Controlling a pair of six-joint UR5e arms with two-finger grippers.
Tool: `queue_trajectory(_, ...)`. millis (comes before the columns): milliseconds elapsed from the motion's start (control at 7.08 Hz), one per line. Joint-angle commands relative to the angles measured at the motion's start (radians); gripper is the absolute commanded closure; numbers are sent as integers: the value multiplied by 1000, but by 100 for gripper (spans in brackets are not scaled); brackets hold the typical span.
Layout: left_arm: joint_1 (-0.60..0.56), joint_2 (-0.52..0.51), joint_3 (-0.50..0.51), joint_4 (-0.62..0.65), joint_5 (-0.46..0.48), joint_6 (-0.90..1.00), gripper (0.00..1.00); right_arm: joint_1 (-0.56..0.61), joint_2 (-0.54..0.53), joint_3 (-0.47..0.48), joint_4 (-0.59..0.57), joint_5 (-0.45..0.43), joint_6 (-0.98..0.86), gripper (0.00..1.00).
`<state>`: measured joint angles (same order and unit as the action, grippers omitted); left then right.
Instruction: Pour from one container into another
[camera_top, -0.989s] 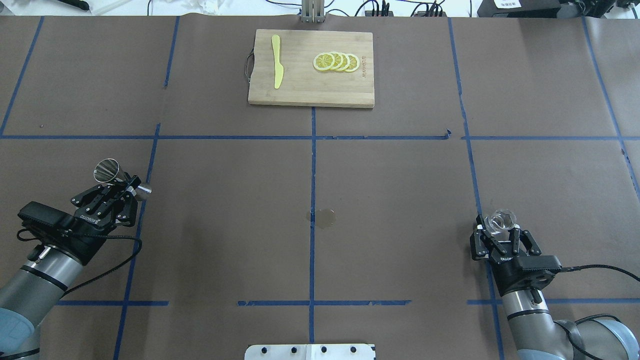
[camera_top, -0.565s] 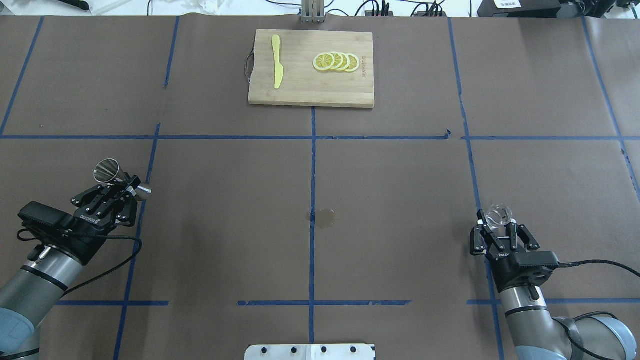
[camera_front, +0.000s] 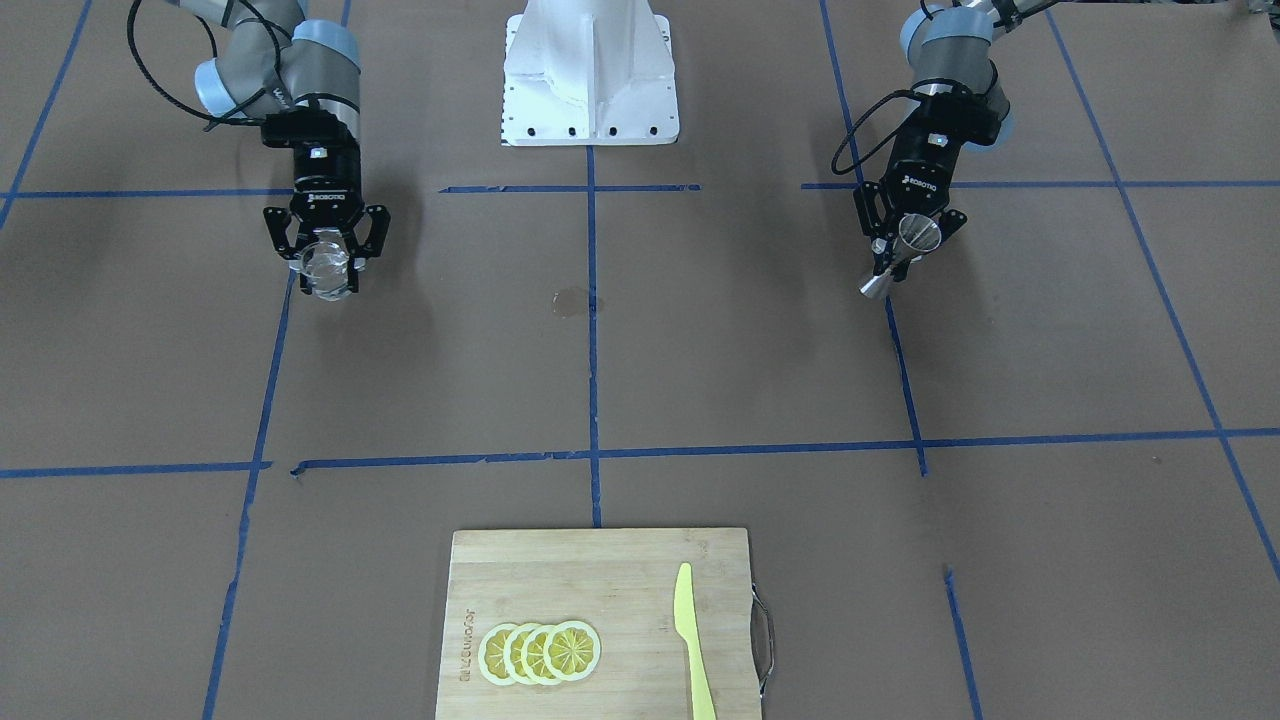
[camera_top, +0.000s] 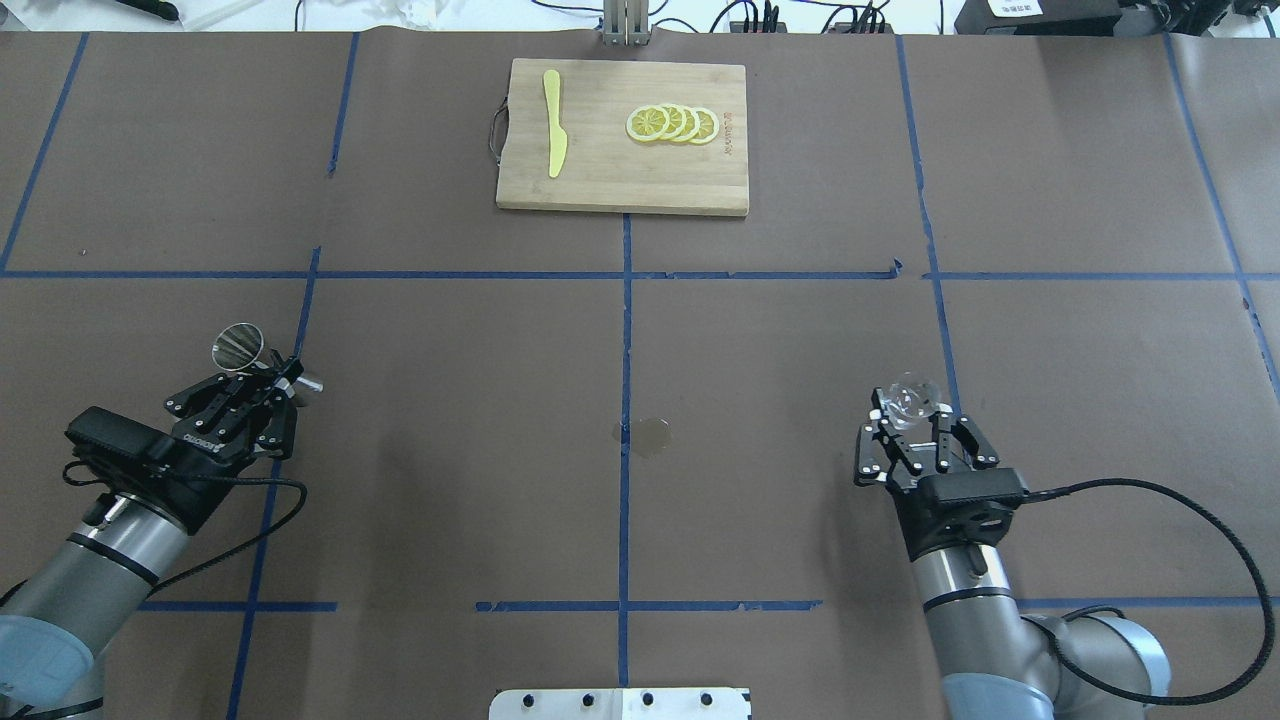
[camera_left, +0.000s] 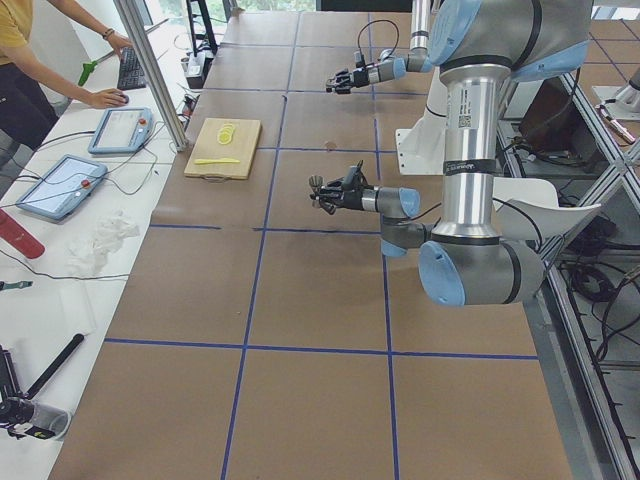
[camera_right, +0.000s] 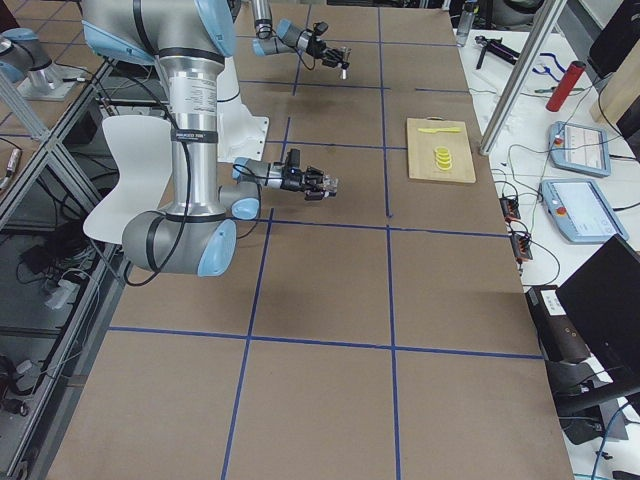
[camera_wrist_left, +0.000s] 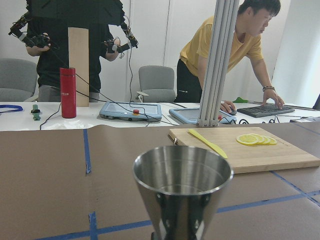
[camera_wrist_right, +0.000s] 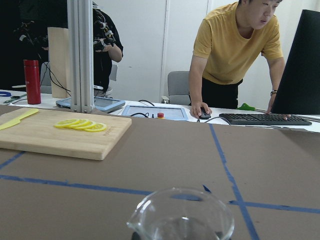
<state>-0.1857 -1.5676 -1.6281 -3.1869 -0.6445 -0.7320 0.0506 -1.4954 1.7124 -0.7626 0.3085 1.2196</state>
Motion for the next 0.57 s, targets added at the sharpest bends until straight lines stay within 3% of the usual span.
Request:
queue_trajectory(0,3,-113,14,22,-3,90,100,27,180,4,-3,49,-209,100)
queue_trajectory(283,2,-185,10,114,-70,183,100,32,269,33,-9,54,-387,100)
queue_trajectory(424,-18,-271,11,246,-110,230,100,32,314,48,-18,54,-432,100)
